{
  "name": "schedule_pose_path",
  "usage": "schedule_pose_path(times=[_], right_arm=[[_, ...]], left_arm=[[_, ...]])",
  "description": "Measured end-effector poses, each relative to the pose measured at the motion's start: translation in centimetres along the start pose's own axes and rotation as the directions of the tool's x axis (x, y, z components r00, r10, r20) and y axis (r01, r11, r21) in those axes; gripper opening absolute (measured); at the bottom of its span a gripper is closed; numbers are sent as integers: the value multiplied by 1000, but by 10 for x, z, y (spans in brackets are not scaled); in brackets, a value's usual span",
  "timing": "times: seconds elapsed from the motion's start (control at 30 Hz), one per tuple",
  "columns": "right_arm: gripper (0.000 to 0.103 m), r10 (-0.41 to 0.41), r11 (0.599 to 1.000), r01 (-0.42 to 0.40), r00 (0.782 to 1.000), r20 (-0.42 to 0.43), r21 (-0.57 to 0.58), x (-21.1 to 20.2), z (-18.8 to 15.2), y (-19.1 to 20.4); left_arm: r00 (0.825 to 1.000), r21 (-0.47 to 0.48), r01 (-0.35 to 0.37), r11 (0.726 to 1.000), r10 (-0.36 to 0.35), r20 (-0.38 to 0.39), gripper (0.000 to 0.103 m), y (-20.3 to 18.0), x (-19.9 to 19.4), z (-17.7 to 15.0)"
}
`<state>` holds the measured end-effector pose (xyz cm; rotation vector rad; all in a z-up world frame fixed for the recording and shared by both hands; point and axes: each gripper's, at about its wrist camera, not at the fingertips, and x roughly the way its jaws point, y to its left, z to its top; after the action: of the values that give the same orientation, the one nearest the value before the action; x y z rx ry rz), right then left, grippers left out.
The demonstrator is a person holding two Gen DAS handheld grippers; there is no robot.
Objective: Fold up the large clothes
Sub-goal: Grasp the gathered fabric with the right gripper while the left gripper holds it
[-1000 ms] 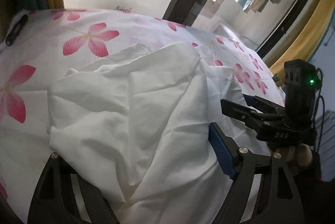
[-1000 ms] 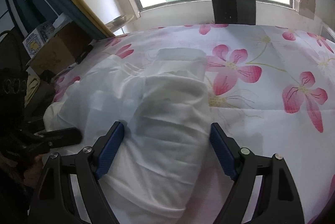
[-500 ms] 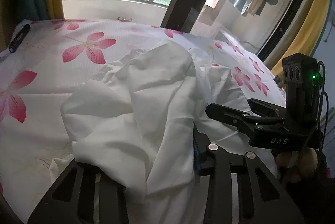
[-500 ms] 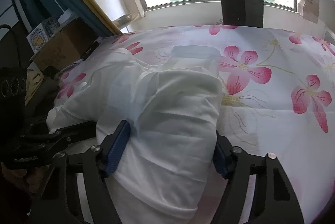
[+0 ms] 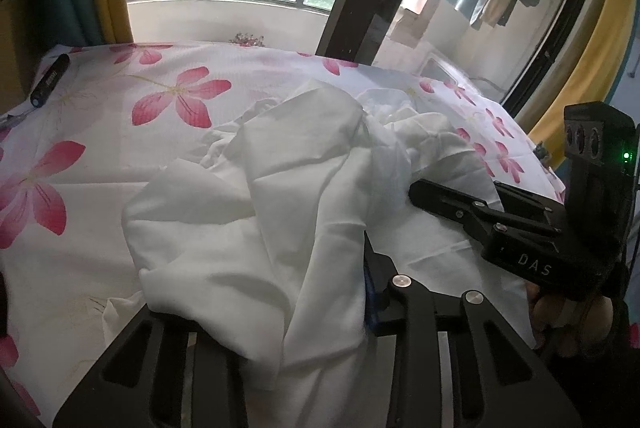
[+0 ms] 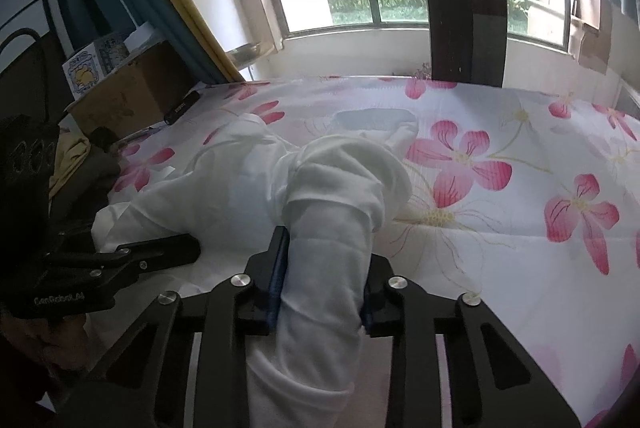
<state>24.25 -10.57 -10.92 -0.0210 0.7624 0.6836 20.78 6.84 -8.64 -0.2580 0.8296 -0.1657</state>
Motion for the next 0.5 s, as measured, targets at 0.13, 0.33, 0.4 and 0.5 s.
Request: schedule_pose_path(times=[0.13, 0.33, 0.4, 0.5], right_arm=[[24, 6, 1000, -5, 999, 32, -27, -10, 6, 7], [21, 6, 998, -1, 997, 73, -63, -24, 16, 20], [20, 5, 997, 2, 996, 87, -78, -30, 19, 25], [20, 3, 995, 8, 994, 108, -100, -38, 22, 32]], left_arm=[[1000, 4, 13, 1000, -13, 22, 28, 0, -7, 1], [996, 16, 36, 999, -37, 77, 17, -3, -21, 7], [995, 22, 36, 999, -38, 91, 16, -4, -25, 8], [993, 14, 46, 999, -47, 107, 15, -3, -30, 8]])
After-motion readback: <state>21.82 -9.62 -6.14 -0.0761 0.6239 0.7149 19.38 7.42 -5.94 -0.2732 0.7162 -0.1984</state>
